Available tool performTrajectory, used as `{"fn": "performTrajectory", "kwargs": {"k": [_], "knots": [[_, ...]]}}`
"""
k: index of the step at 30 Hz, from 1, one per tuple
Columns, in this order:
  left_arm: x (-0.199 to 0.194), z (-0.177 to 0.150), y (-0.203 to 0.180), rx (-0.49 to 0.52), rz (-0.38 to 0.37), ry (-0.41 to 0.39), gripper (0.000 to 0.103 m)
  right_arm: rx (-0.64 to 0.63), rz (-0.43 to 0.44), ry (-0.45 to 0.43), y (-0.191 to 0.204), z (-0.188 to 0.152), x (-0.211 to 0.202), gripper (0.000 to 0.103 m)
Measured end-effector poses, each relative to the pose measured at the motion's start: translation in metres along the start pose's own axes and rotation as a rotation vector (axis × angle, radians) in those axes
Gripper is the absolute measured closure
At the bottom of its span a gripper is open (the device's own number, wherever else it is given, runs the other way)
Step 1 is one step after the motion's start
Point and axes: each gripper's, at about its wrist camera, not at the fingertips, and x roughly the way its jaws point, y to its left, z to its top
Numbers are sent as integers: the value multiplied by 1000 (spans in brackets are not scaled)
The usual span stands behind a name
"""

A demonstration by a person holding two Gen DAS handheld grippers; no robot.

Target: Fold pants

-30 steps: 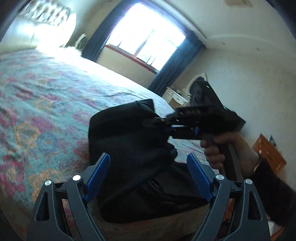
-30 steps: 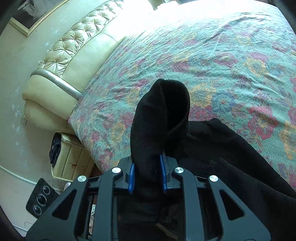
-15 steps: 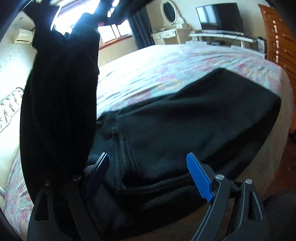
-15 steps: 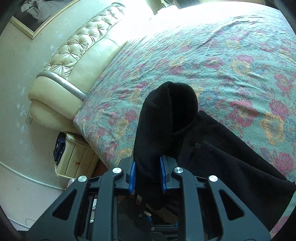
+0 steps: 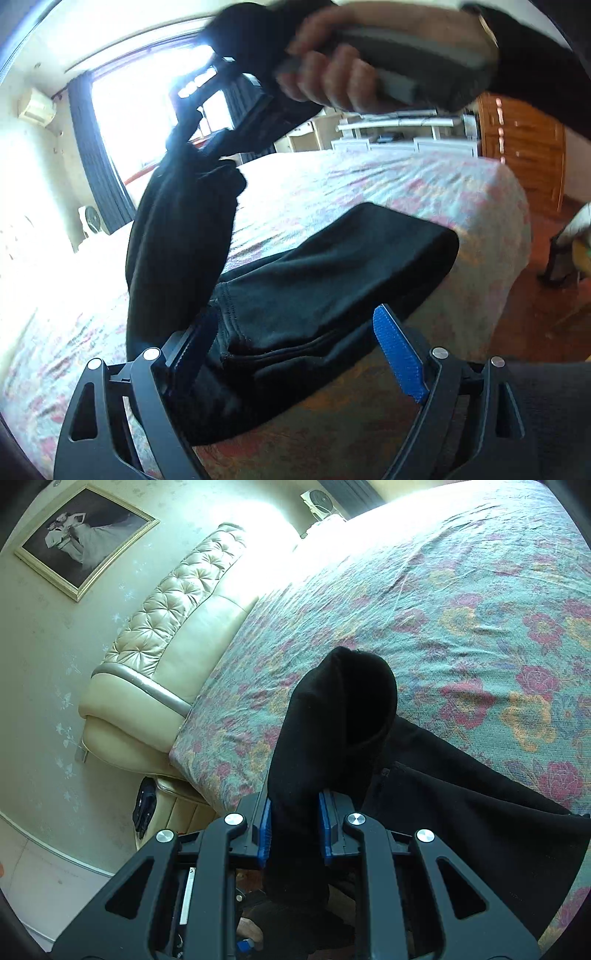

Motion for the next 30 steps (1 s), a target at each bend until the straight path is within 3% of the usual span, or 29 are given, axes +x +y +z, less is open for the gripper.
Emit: {"fn": "performTrajectory", "kwargs": {"k": [4,7,10,14,16,21,27,30], "knots": [[-21,-3,58,-325,-117,-39,18,7,-6,-31,-5,-10,-27,83],[-33,-7,89,-514,-207,-90,18,16,-18,-64,-13,-23,-48,83],[-36,-7,107,-658,-403,-141,18,51,-31,-101,-30,-34,-71,83],[-41,-4,119,-775,-615,-230,18,129,-65,-135,-68,-51,-97,83],[-40,-1,122,-783,-579,-230,18,177,-83,-139,-90,-62,-106,83],[-21,-8,128,-771,-473,-129,18,265,-128,-127,-135,-94,-111,83],[16,-24,124,-813,-412,-13,18,350,-109,-151,-170,-113,-109,83],[32,-33,123,-819,-381,33,18,399,-99,-148,-181,-120,-102,71]]}}
